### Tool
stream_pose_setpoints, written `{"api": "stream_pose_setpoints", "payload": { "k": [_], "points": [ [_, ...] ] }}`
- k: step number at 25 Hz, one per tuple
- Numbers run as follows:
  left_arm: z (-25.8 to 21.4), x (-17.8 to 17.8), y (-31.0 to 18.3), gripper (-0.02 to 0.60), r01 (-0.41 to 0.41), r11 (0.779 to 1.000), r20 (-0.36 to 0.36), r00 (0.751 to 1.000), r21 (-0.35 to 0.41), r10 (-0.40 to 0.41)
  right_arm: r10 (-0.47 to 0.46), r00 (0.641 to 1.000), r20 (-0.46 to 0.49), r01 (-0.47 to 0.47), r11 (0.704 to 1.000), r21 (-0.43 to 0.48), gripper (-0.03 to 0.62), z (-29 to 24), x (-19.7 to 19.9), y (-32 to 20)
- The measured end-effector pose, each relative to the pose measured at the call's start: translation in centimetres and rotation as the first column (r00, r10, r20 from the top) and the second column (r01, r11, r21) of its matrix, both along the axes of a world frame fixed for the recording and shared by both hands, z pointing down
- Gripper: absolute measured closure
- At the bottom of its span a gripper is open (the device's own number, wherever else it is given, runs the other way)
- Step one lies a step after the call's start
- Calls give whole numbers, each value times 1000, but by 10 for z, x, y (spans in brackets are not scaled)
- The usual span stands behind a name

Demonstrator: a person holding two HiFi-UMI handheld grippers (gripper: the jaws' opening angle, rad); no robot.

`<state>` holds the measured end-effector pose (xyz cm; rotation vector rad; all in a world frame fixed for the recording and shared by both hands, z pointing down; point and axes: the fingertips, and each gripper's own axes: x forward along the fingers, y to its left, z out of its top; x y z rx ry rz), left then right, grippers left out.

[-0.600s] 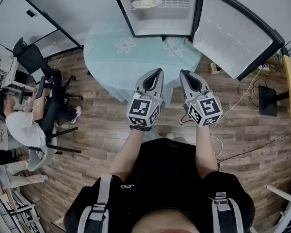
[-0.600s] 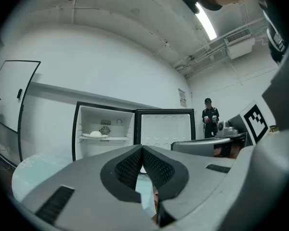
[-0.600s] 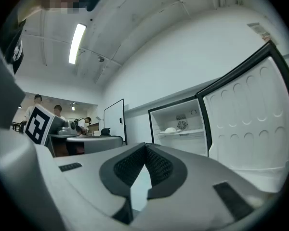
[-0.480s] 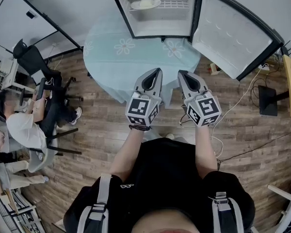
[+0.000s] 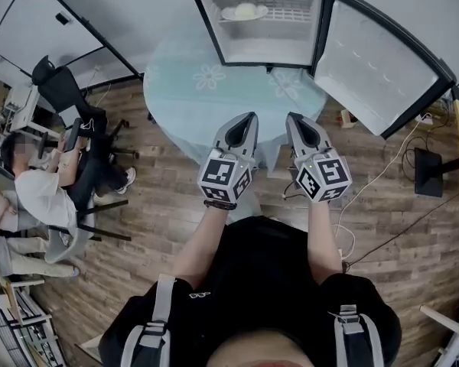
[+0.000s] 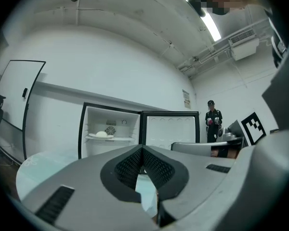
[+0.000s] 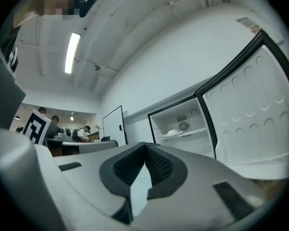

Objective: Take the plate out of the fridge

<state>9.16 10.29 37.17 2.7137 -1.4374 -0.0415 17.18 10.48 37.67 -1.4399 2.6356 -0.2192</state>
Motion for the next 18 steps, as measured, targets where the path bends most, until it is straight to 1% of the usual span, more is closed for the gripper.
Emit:
{"api": "stream_pose_setpoints", "payload": {
  "k": [3, 4, 7, 9, 11, 15, 18],
  "points": [
    [13, -21, -1, 588, 39, 998, -46, 998, -49, -42, -39, 999, 22, 40, 998, -42, 589, 16, -15, 4],
    [15, -25, -4, 588, 45, 997, -58, 997, -58, -48, -45, 998, 48, 47, 997, -56, 589, 19, -16, 2],
    [17, -26, -14, 589, 34, 997, -81, 996, -68, -40, -28, 983, 180, 47, 994, -100, 589, 19, -5, -11],
    [17, -23, -19, 589, 18, 997, -104, 994, -70, -25, -1, 975, 223, 25, 994, -108, 589, 16, 6, -20],
    [18, -23, -28, 589, 5, 997, -117, 993, -71, -13, 9, 973, 231, 15, 995, -102, 589, 15, 8, -28],
    [32, -21, -39, 589, -11, 995, -117, 993, -103, -1, 3, 974, 224, 27, 991, -129, 589, 27, 2, -37],
    [28, -12, -58, 588, -40, 995, -128, 991, -91, 28, 12, 972, 233, 18, 992, -125, 588, 26, 7, -56]
  ]
}}
